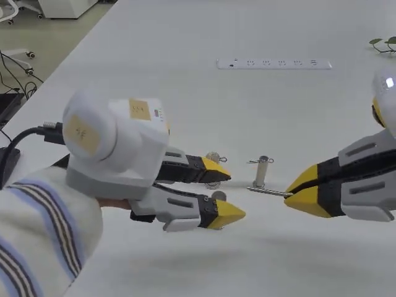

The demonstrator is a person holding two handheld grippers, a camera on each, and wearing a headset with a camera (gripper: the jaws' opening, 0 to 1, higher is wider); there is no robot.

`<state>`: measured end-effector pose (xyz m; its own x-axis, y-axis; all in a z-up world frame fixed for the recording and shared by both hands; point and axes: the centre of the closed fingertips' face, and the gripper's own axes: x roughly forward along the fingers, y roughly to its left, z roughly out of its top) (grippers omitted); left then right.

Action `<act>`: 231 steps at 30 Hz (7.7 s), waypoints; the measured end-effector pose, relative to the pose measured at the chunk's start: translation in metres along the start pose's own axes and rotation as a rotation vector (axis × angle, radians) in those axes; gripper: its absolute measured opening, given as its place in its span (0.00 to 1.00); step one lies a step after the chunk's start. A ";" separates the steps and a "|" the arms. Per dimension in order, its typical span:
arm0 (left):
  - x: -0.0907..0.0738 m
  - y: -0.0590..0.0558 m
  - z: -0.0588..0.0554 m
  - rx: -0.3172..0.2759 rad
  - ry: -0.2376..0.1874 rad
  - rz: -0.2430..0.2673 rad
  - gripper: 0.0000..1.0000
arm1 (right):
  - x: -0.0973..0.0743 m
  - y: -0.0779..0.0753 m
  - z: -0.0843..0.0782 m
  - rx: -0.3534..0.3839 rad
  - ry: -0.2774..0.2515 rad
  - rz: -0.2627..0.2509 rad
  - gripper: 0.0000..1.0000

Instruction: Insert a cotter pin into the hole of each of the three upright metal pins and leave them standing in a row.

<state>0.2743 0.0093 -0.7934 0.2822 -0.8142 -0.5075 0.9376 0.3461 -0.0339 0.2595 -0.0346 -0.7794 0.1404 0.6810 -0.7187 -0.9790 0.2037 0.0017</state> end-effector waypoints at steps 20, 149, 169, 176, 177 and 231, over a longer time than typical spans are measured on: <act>-0.001 -0.008 -0.023 -0.047 0.047 -0.059 0.40 | 0.036 0.012 -0.005 0.091 0.011 -0.045 0.03; 0.007 0.010 -0.037 -0.169 -0.030 -0.028 0.12 | 0.070 -0.003 0.013 -0.084 0.001 0.054 0.03; 0.007 0.010 -0.037 -0.164 -0.026 -0.037 0.12 | 0.071 -0.003 0.014 -0.157 -0.004 0.071 0.04; 0.007 0.009 -0.039 -0.147 -0.011 -0.033 0.12 | 0.073 -0.002 0.007 -0.170 0.017 0.074 0.10; 0.006 0.009 -0.041 -0.146 -0.004 -0.033 0.12 | 0.073 -0.001 0.005 -0.196 0.024 0.075 0.10; -0.052 0.022 -0.063 -0.191 0.043 0.165 0.99 | 0.096 0.003 0.020 -0.138 -0.030 0.133 0.15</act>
<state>0.2676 0.0886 -0.8218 0.4158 -0.7203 -0.5553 0.8229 0.5580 -0.1076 0.2733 0.0450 -0.8347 0.0107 0.7168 -0.6972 -0.9999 0.0137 -0.0013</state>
